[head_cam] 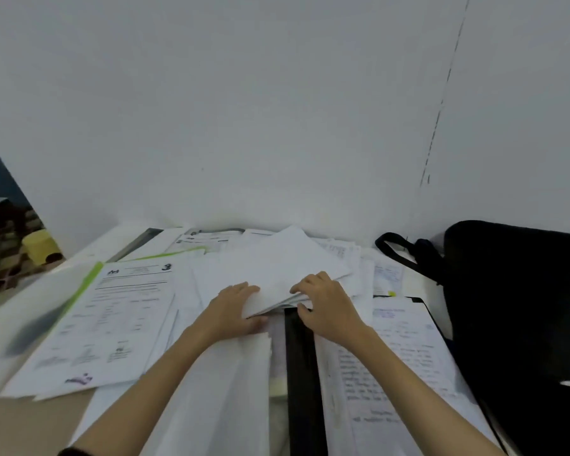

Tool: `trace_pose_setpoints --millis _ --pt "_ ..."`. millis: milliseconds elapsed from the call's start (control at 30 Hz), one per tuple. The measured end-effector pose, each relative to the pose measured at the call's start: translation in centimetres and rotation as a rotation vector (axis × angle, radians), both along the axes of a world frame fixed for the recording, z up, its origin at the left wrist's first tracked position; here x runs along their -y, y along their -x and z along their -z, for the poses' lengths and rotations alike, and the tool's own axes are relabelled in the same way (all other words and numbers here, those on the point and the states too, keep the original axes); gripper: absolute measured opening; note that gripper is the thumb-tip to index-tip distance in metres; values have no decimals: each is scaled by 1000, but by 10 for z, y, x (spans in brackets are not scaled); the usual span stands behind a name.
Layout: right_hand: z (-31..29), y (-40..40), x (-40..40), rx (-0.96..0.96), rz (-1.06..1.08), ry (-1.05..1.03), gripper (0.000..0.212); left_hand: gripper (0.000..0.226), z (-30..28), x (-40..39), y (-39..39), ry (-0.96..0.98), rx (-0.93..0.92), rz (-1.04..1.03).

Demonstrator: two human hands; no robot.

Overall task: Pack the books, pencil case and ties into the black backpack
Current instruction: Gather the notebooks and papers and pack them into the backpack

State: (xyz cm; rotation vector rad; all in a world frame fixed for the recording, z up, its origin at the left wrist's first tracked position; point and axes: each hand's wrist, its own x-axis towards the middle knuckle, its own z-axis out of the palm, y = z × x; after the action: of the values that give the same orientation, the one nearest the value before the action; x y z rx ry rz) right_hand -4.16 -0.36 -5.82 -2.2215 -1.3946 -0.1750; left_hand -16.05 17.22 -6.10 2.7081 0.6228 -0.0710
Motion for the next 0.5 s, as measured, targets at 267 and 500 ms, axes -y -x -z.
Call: trace_pose_setpoints --millis 267,500 --pt "6 23 -64 -43 -60 347 60 73 6 -30 19 -285 154 142" --pt "-2 32 -85 56 -55 322 53 21 -13 -74 29 -26 357 190"
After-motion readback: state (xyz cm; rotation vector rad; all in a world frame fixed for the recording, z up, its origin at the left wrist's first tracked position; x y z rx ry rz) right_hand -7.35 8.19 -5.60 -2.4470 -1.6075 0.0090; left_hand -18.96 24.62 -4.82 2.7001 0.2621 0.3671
